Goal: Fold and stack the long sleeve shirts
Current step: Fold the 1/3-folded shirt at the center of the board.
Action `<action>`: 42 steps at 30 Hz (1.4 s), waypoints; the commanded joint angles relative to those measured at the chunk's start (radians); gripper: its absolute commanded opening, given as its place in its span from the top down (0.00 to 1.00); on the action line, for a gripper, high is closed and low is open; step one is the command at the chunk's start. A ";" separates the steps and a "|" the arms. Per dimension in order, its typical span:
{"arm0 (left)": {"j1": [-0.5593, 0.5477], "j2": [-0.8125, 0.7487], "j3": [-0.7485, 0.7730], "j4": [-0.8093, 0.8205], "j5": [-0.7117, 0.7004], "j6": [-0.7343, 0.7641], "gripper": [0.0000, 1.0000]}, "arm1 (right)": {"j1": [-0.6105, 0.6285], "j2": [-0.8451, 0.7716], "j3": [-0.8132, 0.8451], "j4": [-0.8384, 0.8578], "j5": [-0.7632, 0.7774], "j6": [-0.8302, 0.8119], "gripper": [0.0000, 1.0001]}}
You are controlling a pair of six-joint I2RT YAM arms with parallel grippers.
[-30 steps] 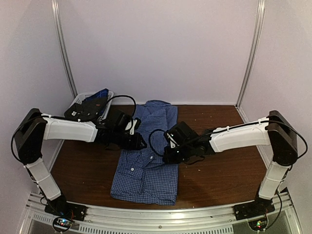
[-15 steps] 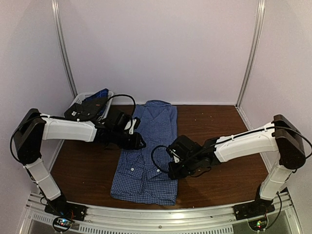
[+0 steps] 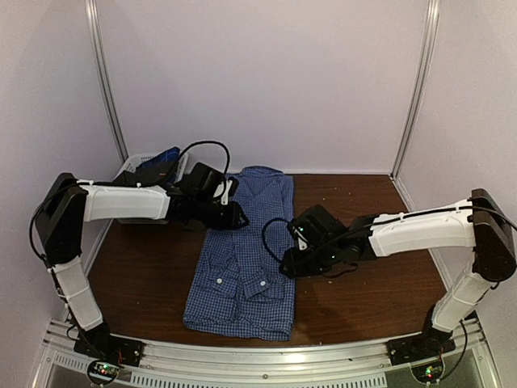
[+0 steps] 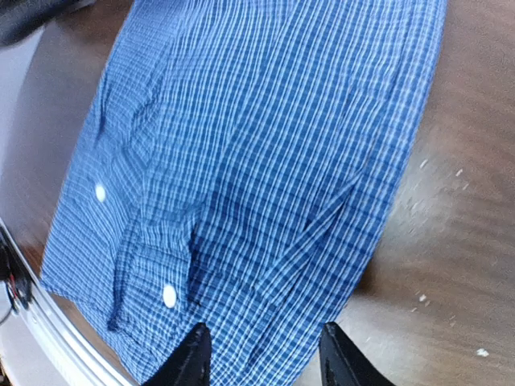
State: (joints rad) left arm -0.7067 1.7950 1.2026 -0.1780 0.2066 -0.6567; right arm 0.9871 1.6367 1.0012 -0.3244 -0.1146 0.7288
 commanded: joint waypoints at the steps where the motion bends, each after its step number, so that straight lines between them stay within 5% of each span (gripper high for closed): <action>1: 0.024 0.128 0.177 0.005 -0.027 0.060 0.71 | -0.116 -0.067 -0.010 0.113 0.034 -0.031 0.50; 17: 0.159 0.716 0.861 -0.202 -0.049 0.158 0.73 | -0.298 0.218 0.149 0.412 -0.203 -0.061 0.61; 26: 0.174 0.716 0.970 -0.273 -0.052 0.173 0.71 | -0.360 0.474 0.387 0.405 -0.284 -0.050 0.67; 34: 0.185 0.517 0.828 -0.294 -0.083 0.192 0.69 | -0.446 0.591 0.485 0.301 -0.266 -0.095 0.69; 42: 0.188 0.200 0.312 -0.151 -0.054 0.127 0.68 | -0.507 0.661 0.528 0.229 -0.276 -0.146 0.69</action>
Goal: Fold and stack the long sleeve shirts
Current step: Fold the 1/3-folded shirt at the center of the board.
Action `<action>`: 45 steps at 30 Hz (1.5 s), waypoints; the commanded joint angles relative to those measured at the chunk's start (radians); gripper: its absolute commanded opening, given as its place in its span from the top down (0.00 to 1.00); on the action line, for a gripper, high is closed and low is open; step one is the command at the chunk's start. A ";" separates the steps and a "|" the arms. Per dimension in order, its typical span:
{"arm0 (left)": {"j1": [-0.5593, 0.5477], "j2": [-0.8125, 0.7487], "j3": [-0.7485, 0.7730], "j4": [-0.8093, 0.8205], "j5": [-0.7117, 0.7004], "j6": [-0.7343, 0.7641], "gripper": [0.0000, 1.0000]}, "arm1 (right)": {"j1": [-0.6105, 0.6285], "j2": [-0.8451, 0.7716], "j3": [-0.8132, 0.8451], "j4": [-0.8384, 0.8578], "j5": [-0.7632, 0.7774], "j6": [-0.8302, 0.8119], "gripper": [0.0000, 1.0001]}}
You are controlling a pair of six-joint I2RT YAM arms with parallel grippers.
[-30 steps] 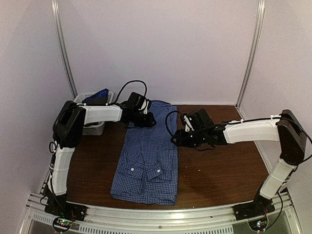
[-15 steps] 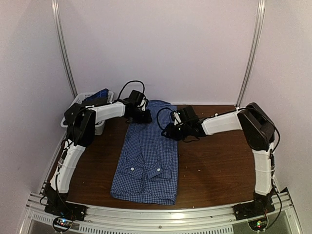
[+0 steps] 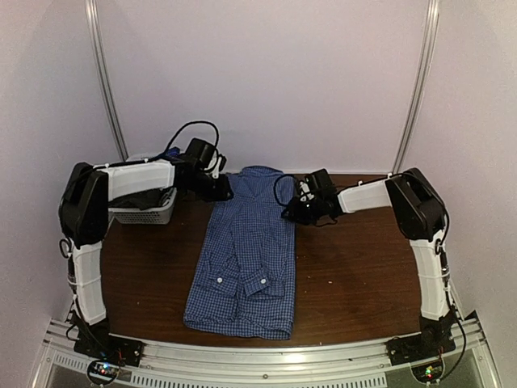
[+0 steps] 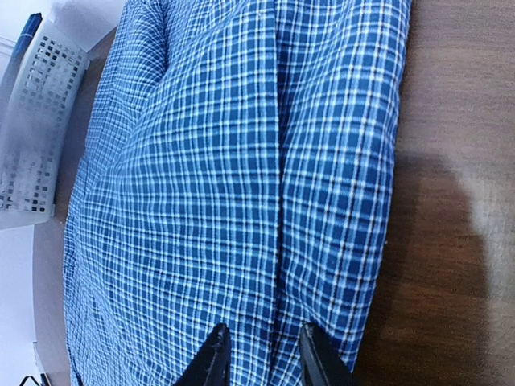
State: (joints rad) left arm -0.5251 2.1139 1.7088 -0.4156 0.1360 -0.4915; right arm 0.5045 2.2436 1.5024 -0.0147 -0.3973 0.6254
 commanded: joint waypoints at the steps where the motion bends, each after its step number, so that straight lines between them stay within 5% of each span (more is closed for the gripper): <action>1: 0.005 -0.154 -0.262 0.110 0.024 -0.052 0.69 | -0.029 0.058 0.026 -0.079 0.003 -0.044 0.69; 11: -0.065 -0.439 -0.699 0.202 -0.011 -0.179 0.69 | -0.063 0.120 0.148 -0.170 0.023 -0.096 0.69; 23: -0.208 -0.595 -0.922 0.183 -0.044 -0.282 0.71 | -0.072 0.058 0.219 -0.288 0.072 -0.174 0.65; 34: -0.350 -0.719 -1.062 0.100 -0.058 -0.359 0.78 | -0.004 -0.268 -0.114 -0.203 0.077 -0.155 0.63; 45: -0.457 -0.794 -1.188 0.104 -0.030 -0.437 0.79 | 0.313 -0.631 -0.598 -0.079 0.115 -0.006 0.63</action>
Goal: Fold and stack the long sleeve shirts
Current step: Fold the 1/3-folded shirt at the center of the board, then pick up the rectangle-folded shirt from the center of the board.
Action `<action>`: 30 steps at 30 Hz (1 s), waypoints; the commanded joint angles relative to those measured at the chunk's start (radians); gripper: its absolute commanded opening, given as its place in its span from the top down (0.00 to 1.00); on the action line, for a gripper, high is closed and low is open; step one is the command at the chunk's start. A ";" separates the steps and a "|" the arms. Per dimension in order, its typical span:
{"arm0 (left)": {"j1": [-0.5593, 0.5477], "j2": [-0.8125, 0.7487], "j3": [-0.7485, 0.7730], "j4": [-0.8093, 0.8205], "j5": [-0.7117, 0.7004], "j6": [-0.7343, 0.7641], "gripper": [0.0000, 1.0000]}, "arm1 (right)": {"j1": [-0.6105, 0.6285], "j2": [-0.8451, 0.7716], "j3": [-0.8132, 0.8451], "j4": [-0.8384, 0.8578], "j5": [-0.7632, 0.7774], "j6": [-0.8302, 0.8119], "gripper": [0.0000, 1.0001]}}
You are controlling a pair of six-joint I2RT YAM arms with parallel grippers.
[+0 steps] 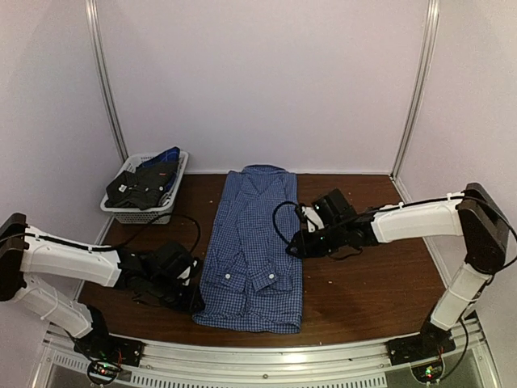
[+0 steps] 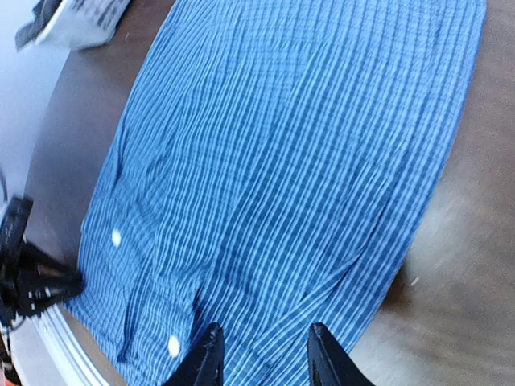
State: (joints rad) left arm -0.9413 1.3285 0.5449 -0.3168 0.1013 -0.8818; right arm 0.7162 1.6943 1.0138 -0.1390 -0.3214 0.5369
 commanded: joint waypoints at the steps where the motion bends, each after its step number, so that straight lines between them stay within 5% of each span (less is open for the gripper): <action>1: -0.053 -0.012 -0.029 0.004 0.006 -0.054 0.79 | 0.131 -0.106 -0.139 0.041 0.051 0.099 0.63; 12: -0.204 0.046 -0.017 0.013 0.017 -0.156 0.79 | 0.326 -0.366 -0.342 -0.034 0.090 0.211 0.62; 30: -0.168 -0.032 0.077 -0.142 -0.022 -0.152 0.75 | 0.404 -0.314 -0.527 0.082 -0.015 0.328 0.64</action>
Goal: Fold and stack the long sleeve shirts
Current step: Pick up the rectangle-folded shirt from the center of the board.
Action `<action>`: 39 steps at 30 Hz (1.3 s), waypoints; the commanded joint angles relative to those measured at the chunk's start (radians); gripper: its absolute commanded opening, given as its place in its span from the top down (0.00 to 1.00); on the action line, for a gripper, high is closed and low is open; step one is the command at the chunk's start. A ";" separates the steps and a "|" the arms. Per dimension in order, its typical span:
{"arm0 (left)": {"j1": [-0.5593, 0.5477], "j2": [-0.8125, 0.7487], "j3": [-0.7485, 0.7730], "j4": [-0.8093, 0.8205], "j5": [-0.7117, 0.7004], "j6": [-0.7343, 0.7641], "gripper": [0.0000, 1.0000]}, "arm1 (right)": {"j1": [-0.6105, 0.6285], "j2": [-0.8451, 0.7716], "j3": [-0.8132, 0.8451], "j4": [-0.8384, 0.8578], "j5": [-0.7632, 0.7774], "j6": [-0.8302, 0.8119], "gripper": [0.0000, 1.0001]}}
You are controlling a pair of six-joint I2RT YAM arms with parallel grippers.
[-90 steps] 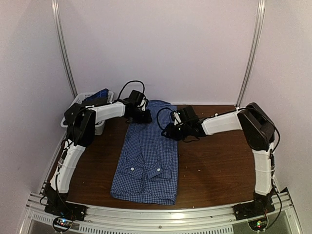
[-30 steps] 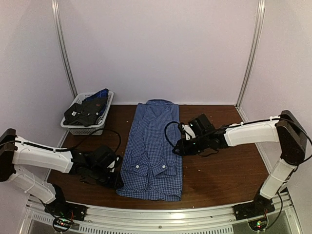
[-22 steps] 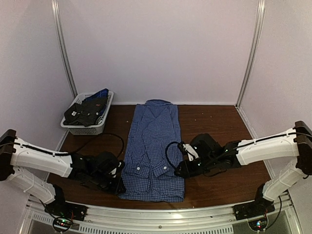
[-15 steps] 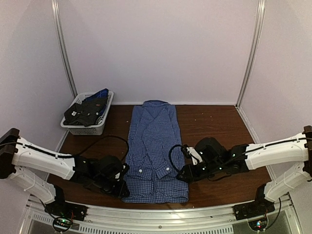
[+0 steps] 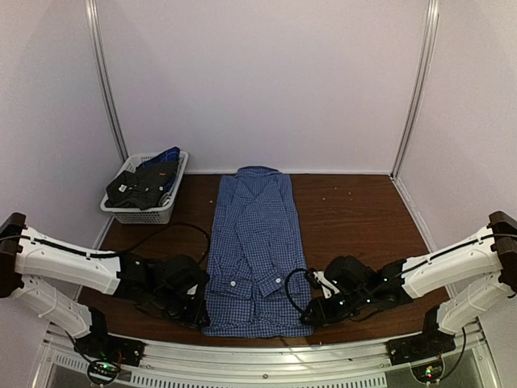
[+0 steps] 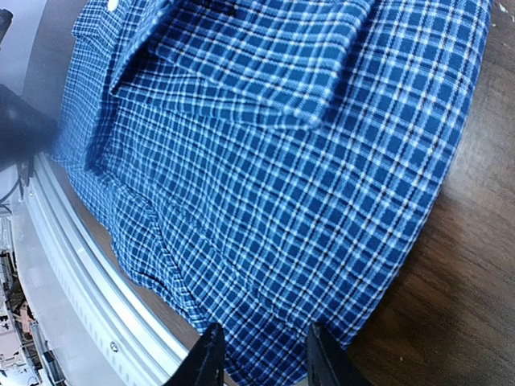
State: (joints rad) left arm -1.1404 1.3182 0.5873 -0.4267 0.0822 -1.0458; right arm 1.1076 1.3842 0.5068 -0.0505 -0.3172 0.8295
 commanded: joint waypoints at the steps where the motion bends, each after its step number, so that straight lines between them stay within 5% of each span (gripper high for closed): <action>1: 0.046 -0.027 0.039 -0.038 0.000 0.021 0.75 | 0.012 -0.014 -0.011 -0.028 -0.016 0.038 0.64; 9: 0.282 -0.089 0.081 -0.088 0.094 0.166 0.69 | -0.084 -0.164 0.057 -0.223 0.013 0.029 0.53; 18: 0.468 -0.024 0.005 0.142 0.291 0.266 0.57 | -0.253 -0.018 0.067 0.001 -0.143 -0.039 0.41; 27: 0.488 0.042 -0.113 0.381 0.426 0.210 0.54 | -0.285 0.083 -0.001 0.190 -0.196 0.005 0.42; 39: 0.487 0.128 -0.136 0.506 0.465 0.162 0.59 | -0.292 0.133 -0.077 0.391 -0.194 0.105 0.49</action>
State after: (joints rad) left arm -0.6579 1.4178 0.4641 -0.0071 0.5163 -0.8616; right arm 0.8211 1.4902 0.4568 0.2703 -0.5137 0.8940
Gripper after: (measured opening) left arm 0.428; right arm 0.524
